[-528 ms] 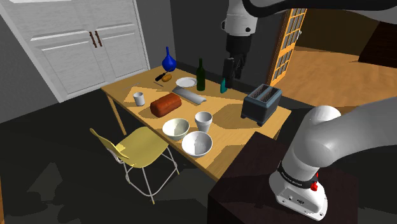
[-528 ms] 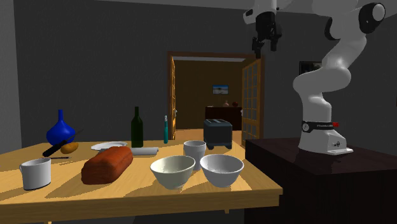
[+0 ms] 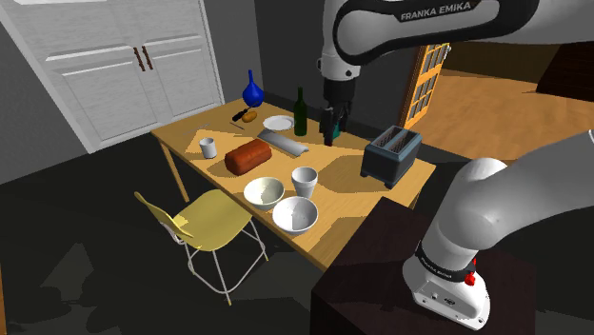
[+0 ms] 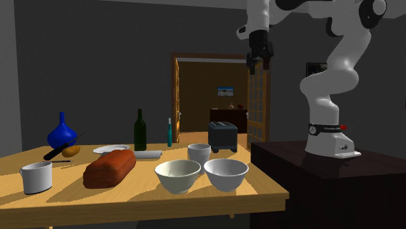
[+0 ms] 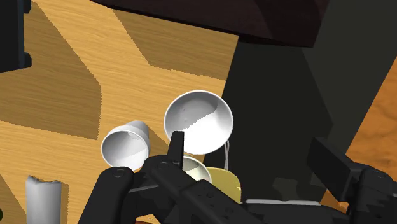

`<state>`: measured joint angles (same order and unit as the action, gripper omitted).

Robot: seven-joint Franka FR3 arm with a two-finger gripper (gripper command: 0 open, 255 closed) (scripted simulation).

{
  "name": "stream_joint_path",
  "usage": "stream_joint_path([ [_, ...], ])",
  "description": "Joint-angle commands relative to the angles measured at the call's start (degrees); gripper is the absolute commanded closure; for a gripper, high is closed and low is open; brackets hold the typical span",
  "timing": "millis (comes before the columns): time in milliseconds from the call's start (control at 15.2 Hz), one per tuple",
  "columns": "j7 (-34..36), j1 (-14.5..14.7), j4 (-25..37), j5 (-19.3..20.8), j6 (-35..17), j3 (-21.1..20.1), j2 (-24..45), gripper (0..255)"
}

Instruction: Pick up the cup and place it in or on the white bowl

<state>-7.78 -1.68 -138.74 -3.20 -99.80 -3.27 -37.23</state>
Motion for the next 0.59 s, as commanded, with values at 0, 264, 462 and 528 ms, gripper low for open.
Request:
stream_joint_path([
  [0, -0.38, -0.26, -0.47, 0.46, -3.54, 0.01, 3.26, 0],
  [264, -1.38, -1.03, -1.03, 1.64, -10.59, 0.40, 10.35, 0],
  [462, -1.96, -1.61, -0.61, 2.57, -15.60, 0.70, 16.22, 0],
  [528, -2.12, -1.81, -0.32, 2.90, -17.20, 0.80, 18.26, 0],
])
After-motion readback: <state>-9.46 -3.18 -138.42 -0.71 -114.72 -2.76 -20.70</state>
